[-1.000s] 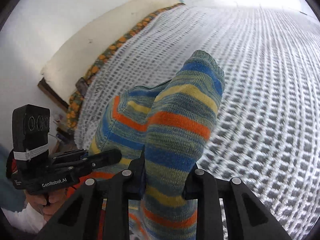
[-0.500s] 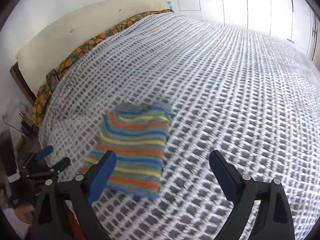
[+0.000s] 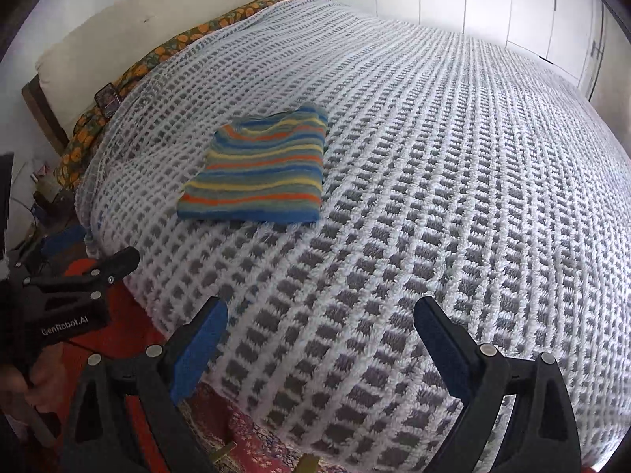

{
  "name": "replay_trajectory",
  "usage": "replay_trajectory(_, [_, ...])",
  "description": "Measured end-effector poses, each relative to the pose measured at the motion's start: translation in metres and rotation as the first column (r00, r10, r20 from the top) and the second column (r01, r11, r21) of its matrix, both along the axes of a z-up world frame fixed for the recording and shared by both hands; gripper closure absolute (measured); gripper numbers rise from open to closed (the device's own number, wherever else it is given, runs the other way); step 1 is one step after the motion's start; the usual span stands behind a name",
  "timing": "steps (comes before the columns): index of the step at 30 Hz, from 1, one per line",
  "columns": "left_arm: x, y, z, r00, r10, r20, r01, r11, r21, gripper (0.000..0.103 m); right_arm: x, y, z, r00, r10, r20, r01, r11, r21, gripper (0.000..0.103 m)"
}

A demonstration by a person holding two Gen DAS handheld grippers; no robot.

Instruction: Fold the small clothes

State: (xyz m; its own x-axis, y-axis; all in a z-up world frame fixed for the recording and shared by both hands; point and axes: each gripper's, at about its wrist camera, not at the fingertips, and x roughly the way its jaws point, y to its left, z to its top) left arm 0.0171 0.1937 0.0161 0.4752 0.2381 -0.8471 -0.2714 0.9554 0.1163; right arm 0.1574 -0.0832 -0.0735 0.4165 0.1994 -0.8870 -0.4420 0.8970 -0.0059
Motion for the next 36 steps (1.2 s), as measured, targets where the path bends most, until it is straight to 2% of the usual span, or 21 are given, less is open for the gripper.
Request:
replay_trajectory(3, [-0.006,0.003,0.01,1.0,0.025,-0.004,-0.025,1.0,0.007,0.004,-0.008,0.01,0.009,1.0,0.027,0.013,-0.027,0.999,-0.025,0.008])
replay_trajectory(6, [-0.013,0.005,0.019,0.999,0.044,0.008,-0.044,0.999,0.002,0.004,-0.012,0.017,0.022,0.999,0.033,0.03,-0.032,0.999,-0.007,0.008])
replay_trajectory(14, [-0.018,0.007,0.022,0.998,0.062,0.009,-0.062,0.998,-0.003,0.004,-0.019,0.038,0.04,0.995,0.069,0.078,-0.069,0.998,0.005,0.008])
replay_trajectory(29, [-0.017,0.008,0.019,0.998,0.059,-0.012,-0.059,0.998,-0.02,0.004,-0.012,0.051,0.031,0.995,0.096,0.033,-0.095,0.995,-0.044,0.008])
replay_trajectory(36, [-0.017,0.008,0.02,0.998,0.059,-0.011,-0.06,0.998,-0.032,0.004,-0.01,0.052,0.034,0.995,0.096,0.018,-0.096,0.995,-0.038,0.008])
